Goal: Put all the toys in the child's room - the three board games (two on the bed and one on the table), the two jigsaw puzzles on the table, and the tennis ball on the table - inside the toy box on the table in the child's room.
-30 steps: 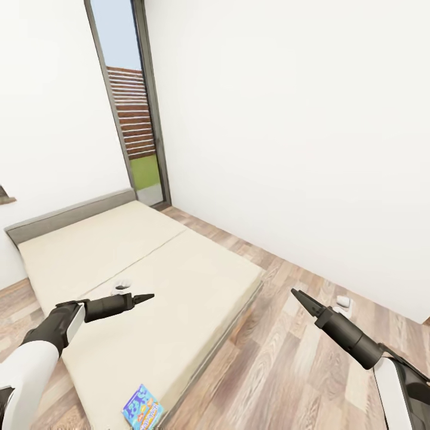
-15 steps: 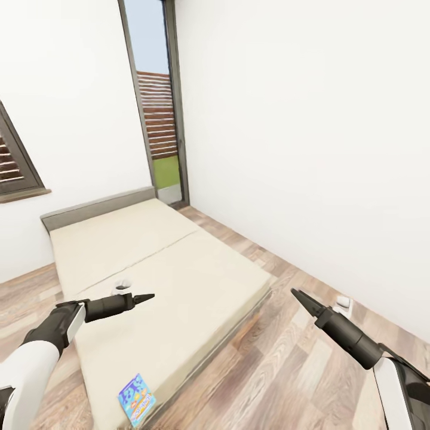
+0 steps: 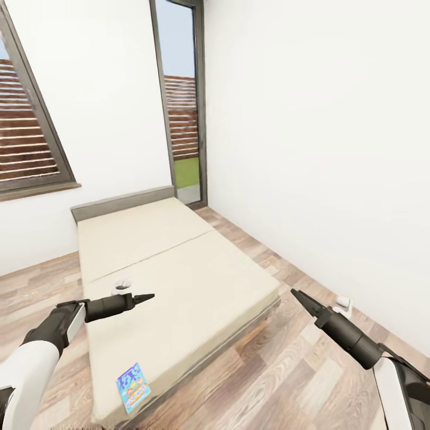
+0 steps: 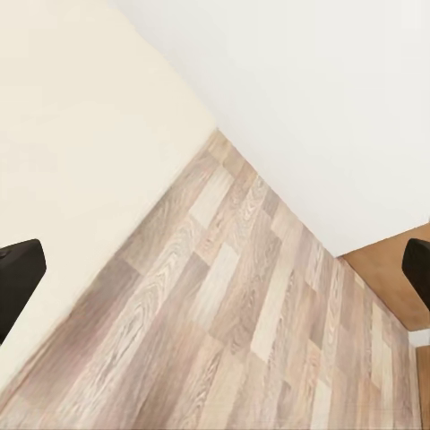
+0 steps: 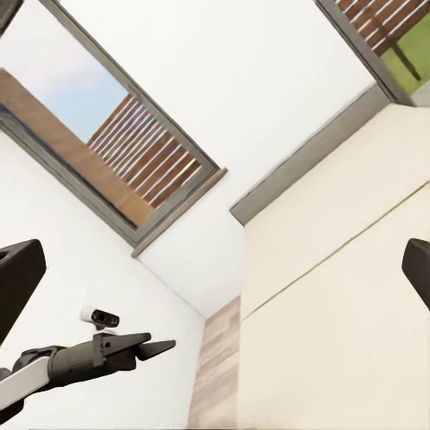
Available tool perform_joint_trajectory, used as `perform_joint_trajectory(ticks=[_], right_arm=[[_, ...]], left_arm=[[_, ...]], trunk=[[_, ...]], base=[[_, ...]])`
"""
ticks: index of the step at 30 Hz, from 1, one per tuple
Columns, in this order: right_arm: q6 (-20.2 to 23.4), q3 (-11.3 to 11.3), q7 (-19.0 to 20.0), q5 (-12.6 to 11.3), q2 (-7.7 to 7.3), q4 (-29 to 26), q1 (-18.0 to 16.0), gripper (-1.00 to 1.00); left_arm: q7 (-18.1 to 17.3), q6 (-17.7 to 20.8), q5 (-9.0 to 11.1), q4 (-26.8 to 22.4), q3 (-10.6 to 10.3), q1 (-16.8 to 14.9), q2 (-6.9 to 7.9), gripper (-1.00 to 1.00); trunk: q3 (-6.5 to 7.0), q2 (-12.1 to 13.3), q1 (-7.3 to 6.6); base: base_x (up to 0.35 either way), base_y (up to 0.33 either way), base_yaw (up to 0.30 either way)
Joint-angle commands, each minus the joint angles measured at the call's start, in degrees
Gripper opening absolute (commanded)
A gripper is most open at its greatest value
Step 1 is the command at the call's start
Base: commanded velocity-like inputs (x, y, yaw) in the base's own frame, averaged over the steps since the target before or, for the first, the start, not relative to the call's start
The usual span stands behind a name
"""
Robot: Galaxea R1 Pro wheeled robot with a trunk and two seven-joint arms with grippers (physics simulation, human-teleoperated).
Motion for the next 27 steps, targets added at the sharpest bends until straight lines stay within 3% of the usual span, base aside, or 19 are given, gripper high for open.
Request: perform_joint_trajectory(ticks=[1, 9, 27], right_arm=[[0.4, 0.0, 0.1, -0.3, -0.02, 0.0, 0.0, 1.0], [0.4, 0.0, 0.1, -0.3, -0.02, 0.0, 0.0, 1.0], [0.4, 0.0, 0.0, -0.3, -0.02, 0.0, 0.0, 1.0]], left_arm=[[-0.3, 0.6, -0.1, 0.0, 0.3, -0.1, -0.05, 1.0], [-0.3, 0.6, -0.1, 0.0, 0.3, -0.1, -0.05, 1.0], [-0.3, 0.6, -0.1, 0.0, 0.3, 0.0, -0.05, 1.0]], trunk=[[-0.09, -0.1, 0.04], [0.21, -0.1, 0.04], [0.88, -0.1, 0.04]], base=[[0.0, -0.262, 0.267], [0.0, -0.173, 0.267], [0.0, -0.012, 0.267]])
